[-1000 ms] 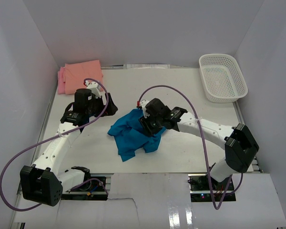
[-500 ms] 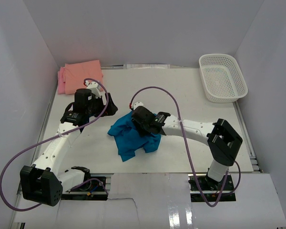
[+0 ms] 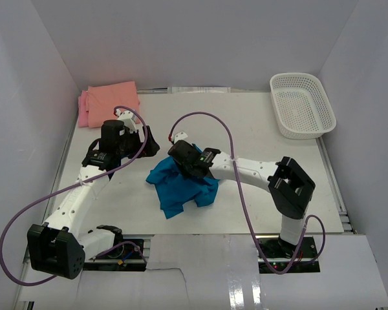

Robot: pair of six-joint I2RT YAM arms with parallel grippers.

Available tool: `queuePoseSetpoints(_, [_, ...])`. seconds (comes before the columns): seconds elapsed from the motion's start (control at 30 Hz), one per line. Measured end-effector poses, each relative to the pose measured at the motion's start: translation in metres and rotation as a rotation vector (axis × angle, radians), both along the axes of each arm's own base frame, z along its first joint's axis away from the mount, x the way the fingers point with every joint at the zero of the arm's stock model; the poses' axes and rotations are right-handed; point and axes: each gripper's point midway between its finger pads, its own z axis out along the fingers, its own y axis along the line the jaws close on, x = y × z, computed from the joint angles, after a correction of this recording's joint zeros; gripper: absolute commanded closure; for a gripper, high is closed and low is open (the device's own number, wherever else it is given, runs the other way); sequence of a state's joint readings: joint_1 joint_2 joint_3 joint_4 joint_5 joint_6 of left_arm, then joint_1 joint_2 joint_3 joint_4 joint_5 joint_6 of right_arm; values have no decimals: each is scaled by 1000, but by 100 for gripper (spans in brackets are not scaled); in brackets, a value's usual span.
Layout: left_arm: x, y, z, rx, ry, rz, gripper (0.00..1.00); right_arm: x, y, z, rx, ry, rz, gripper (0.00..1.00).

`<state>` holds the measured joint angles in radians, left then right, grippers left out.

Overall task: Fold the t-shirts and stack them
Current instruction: Flatten out the tshirt

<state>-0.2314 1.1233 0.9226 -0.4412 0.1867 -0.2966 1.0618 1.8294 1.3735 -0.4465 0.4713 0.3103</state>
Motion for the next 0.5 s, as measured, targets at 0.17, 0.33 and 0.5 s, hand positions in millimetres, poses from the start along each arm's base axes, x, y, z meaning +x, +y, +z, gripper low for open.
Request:
queuePoseSetpoints(0.17, [0, 0, 0, 0, 0, 0, 2, 5, 3, -4, -20, -11, -11, 49])
queuePoseSetpoints(0.33, [0, 0, 0, 0, 0, 0, 2, 5, -1, -9, -56, -17, -22, 77])
queuePoseSetpoints(0.5, [0, 0, 0, 1, 0, 0, 2, 9, -3, -8, -69, -32, -40, 92])
